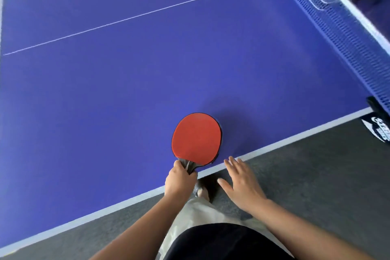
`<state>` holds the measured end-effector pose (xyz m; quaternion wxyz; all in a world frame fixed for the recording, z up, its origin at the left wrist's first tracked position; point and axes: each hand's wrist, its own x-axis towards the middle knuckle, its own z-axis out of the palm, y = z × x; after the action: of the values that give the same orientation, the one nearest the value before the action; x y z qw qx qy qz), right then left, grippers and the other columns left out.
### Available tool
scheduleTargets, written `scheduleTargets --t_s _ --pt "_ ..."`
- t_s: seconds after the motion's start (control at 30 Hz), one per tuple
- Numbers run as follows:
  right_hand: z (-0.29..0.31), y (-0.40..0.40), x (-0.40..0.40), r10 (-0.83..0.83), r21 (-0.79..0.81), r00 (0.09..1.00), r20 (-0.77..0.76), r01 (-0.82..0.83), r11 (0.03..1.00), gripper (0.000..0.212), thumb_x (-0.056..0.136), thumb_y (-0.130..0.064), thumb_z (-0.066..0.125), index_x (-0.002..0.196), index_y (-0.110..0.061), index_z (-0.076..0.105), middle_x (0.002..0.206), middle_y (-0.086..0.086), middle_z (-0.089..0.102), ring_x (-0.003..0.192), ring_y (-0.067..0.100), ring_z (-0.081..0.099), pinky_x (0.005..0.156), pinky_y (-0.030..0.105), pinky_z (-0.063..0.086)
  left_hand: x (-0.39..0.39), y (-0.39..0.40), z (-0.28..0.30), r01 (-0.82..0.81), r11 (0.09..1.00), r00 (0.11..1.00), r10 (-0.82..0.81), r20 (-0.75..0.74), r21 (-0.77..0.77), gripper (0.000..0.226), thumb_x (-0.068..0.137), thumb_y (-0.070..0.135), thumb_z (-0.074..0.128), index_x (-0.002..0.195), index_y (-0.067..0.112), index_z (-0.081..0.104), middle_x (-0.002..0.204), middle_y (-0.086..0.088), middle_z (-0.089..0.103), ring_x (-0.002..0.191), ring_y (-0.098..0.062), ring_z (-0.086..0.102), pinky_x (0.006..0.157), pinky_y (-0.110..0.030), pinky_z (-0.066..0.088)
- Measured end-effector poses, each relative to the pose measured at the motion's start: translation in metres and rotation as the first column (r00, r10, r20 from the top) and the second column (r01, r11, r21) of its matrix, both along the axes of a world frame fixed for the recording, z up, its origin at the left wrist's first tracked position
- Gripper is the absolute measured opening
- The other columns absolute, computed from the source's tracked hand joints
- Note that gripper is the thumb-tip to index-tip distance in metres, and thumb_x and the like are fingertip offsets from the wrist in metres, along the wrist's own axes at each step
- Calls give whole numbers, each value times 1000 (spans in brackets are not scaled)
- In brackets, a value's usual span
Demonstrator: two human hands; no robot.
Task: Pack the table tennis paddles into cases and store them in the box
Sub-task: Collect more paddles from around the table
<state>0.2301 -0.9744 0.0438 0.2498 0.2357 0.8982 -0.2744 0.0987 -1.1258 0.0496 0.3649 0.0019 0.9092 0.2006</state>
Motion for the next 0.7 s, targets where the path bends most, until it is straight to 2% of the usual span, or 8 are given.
scheduleTargets --t_s 0.1,0.2,0.3,0.4,0.43,0.5,0.57,0.7 --pt "-6 15 65 -131 -10 991 -12 131 991 109 76 -84 -6 155 -15 22 162 9 16 151 27 10 122 38 11 44 29 -2 113 993 994 -113 10 26 31 85 35 63 102 15 46 94 -3 63 83 -25 62 71 -37 51" --pt "-11 24 134 -252 -31 968 -2 252 967 98 85 -79 9 150 -11 33 157 15 30 147 34 23 120 43 20 95 56 -4 210 978 977 -211 27 16 36 85 39 65 105 16 45 103 -4 63 98 -29 61 80 -38 50" --pt "-13 32 200 -375 -30 927 -7 374 927 100 82 -81 3 153 -14 28 160 11 24 149 32 18 120 43 19 147 84 -6 318 948 947 -317 40 -3 39 86 39 66 107 14 46 108 -7 62 101 -30 60 78 -36 46" --pt "-17 40 264 -475 -29 880 13 475 880 82 91 -70 22 156 -20 14 164 4 9 151 24 4 123 40 10 198 112 -6 419 908 907 -418 41 -5 38 87 36 65 108 11 46 107 -9 62 96 -30 60 72 -33 41" --pt "-17 44 283 -512 -35 859 10 512 858 83 90 -70 23 156 -20 14 164 4 9 151 23 3 123 40 10 214 122 -5 454 891 890 -453 43 -7 38 88 36 65 108 10 46 106 -9 61 92 -29 58 71 -32 39" --pt "-20 52 320 -588 -32 809 19 588 808 93 82 -77 12 156 -19 17 163 5 13 151 23 8 122 40 13 245 142 -4 523 852 851 -522 48 -12 38 88 35 64 109 8 46 105 -10 61 87 -28 55 71 -31 39" --pt "-25 59 357 -646 -12 763 17 646 763 102 79 -84 3 155 -18 22 161 6 20 149 24 16 120 41 19 276 165 -4 580 815 813 -578 66 -4 37 87 33 64 109 8 47 106 -12 64 91 -31 59 72 -33 42" --pt "-13 77 415 -730 9 683 28 730 684 100 79 -80 5 154 -16 24 160 8 24 147 27 21 119 39 17 330 214 0 669 744 741 -668 76 15 41 83 34 68 110 9 50 106 -12 66 101 -35 63 77 -35 48"
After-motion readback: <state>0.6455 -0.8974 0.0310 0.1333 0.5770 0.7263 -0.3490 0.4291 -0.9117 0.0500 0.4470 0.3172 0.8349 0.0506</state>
